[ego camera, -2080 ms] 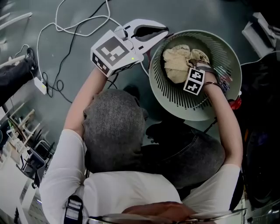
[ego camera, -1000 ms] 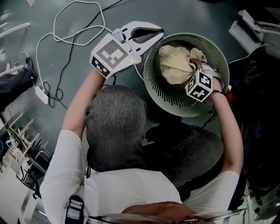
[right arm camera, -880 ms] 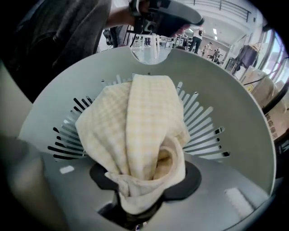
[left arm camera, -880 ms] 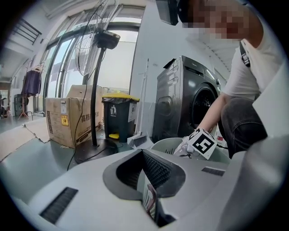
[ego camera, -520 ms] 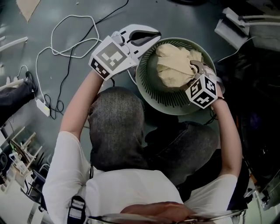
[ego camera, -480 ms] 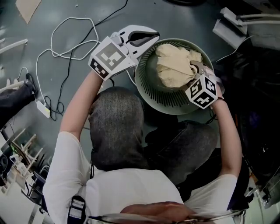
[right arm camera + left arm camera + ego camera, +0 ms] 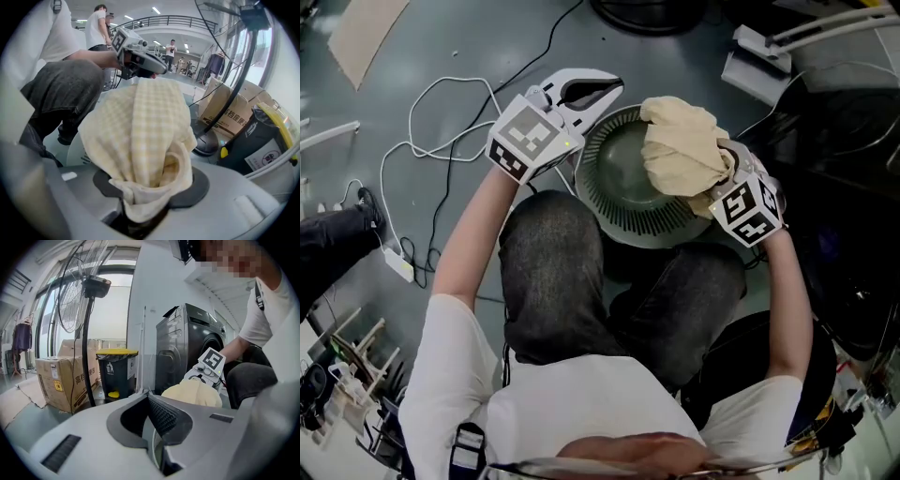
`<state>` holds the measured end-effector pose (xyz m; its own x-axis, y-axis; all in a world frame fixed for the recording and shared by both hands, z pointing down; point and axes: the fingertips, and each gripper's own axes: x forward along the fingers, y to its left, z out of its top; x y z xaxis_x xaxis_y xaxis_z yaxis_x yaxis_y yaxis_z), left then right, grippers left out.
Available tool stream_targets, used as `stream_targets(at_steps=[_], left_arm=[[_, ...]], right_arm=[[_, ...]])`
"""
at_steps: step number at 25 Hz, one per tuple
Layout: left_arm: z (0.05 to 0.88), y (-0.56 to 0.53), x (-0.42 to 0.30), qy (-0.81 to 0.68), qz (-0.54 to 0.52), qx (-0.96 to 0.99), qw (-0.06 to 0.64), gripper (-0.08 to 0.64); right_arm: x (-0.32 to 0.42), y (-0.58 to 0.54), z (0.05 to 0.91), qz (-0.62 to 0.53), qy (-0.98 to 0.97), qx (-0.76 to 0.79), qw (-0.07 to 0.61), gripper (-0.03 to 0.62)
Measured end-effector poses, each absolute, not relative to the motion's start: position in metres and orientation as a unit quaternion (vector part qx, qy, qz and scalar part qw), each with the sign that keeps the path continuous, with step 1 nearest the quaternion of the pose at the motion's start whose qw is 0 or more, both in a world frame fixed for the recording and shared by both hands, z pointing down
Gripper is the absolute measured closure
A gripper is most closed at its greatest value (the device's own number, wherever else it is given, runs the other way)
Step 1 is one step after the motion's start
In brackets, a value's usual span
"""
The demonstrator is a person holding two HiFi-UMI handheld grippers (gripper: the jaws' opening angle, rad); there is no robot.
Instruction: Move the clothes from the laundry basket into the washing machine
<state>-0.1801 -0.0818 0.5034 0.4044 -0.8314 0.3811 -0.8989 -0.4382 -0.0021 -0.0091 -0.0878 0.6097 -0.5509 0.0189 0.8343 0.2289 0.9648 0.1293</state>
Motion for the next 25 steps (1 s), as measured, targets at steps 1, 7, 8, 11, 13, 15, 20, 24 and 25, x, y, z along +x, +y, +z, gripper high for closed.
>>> stream_targets(at_steps=[1, 7, 8, 11, 13, 15, 20, 24, 25], left_arm=[[0.500, -0.085, -0.176, -0.519, 0.166, 0.832, 0.104, 0.554], [0.477, -0.104, -0.147, -0.504, 0.151, 0.845, 0.100, 0.554], [0.472, -0.106, -0.142, -0.502, 0.146, 0.847, 0.098, 0.555], [0.463, -0.111, -0.129, -0.496, 0.137, 0.853, 0.092, 0.554], [0.460, -0.113, -0.121, -0.493, 0.134, 0.855, 0.091, 0.554], [0.458, -0.116, -0.115, -0.491, 0.128, 0.857, 0.092, 0.554], [0.447, -0.123, -0.101, -0.491, 0.110, 0.859, 0.096, 0.554], [0.432, -0.129, -0.085, -0.480, 0.097, 0.867, 0.091, 0.554], [0.428, -0.130, -0.080, -0.475, 0.097, 0.870, 0.086, 0.554]], right_arm=[[-0.009, -0.093, 0.603, -0.109, -0.877, -0.062, 0.463, 0.368], [-0.010, -0.115, 0.568, -0.093, -0.898, -0.012, 0.429, 0.368], [-0.010, -0.118, 0.562, -0.093, -0.902, 0.000, 0.422, 0.368], [-0.008, -0.125, 0.544, -0.084, -0.912, 0.035, 0.401, 0.368], [-0.004, -0.126, 0.535, -0.075, -0.917, 0.052, 0.389, 0.368], [0.002, -0.127, 0.529, -0.074, -0.919, 0.066, 0.382, 0.368], [0.021, -0.128, 0.512, -0.059, -0.922, 0.117, 0.364, 0.368], [0.037, -0.125, 0.496, -0.037, -0.926, 0.160, 0.341, 0.368], [0.041, -0.125, 0.492, -0.036, -0.926, 0.170, 0.335, 0.368]])
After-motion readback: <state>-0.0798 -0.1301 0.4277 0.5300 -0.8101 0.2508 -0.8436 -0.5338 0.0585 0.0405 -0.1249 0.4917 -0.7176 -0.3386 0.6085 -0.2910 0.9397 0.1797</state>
